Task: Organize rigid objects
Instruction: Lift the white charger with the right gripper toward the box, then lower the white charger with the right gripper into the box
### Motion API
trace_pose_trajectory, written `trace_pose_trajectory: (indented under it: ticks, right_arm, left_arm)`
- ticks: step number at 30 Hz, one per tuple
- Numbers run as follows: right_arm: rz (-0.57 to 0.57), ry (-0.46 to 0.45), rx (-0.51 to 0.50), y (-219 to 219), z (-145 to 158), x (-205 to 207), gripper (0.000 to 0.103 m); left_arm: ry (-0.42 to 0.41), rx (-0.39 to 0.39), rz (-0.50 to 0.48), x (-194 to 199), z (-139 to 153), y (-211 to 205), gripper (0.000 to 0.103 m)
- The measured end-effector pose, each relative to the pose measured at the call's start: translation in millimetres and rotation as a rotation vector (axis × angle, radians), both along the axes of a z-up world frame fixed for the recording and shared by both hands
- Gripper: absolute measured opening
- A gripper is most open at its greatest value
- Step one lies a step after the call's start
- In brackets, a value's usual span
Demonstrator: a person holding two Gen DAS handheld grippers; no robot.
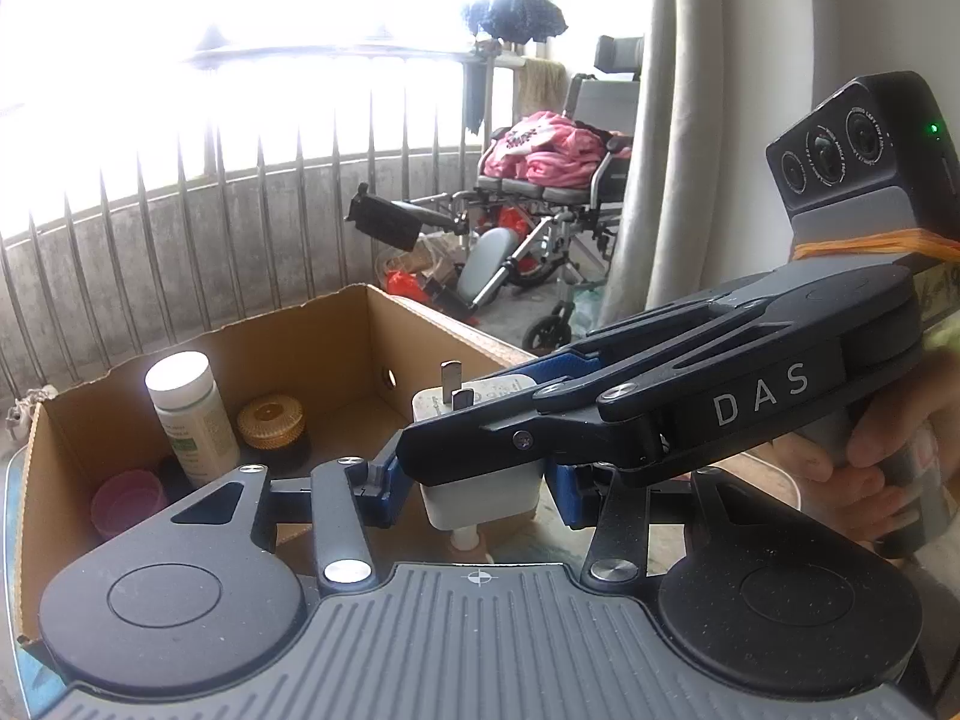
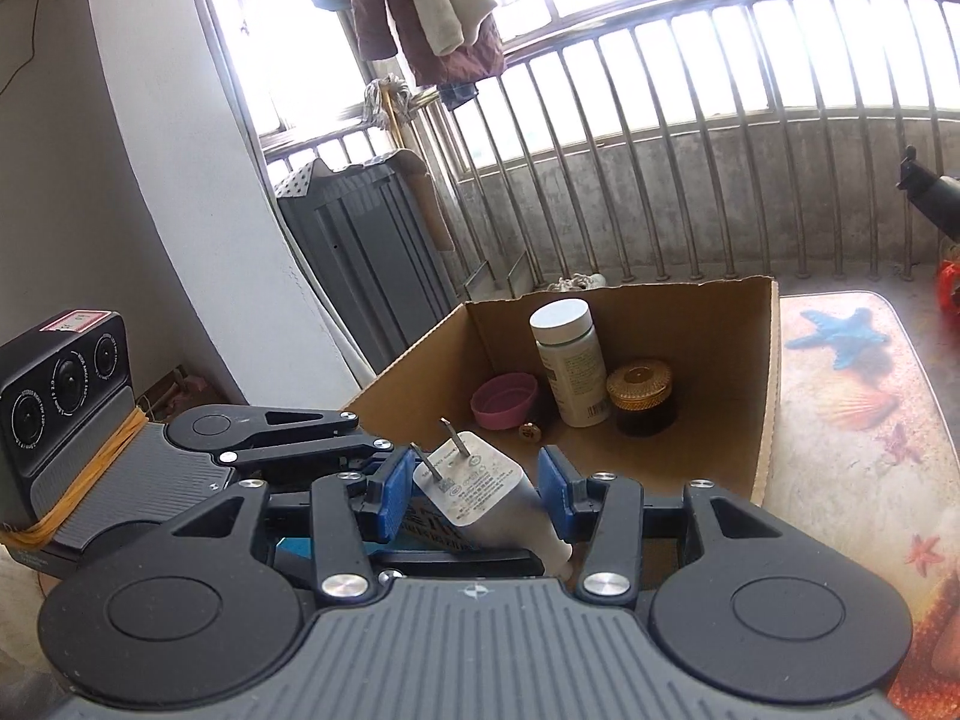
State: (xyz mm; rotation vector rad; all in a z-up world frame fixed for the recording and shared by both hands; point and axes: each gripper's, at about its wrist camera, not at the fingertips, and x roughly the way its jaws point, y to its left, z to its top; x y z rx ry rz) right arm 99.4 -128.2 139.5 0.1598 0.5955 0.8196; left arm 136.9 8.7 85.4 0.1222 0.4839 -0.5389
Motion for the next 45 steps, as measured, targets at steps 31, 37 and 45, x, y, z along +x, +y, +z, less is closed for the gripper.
trace_pose_trajectory:
  ticks: [31, 37, 45]
  right_arm:
    - [-0.101, 0.162, -0.024, 15, -17, 152, 0.041]
    - [-0.216, 0.255, -0.032, 9, -30, 179, 0.041]
    - [-0.321, 0.258, -0.098, 18, -32, 192, 0.042]
  left_arm:
    - [0.161, 0.089, -0.043, 176, -11, 9, 0.042]
    - [0.204, 0.15, -0.102, 207, -21, -3, 0.043]
    - [0.187, 0.195, -0.14, 217, -29, -6, 0.043]
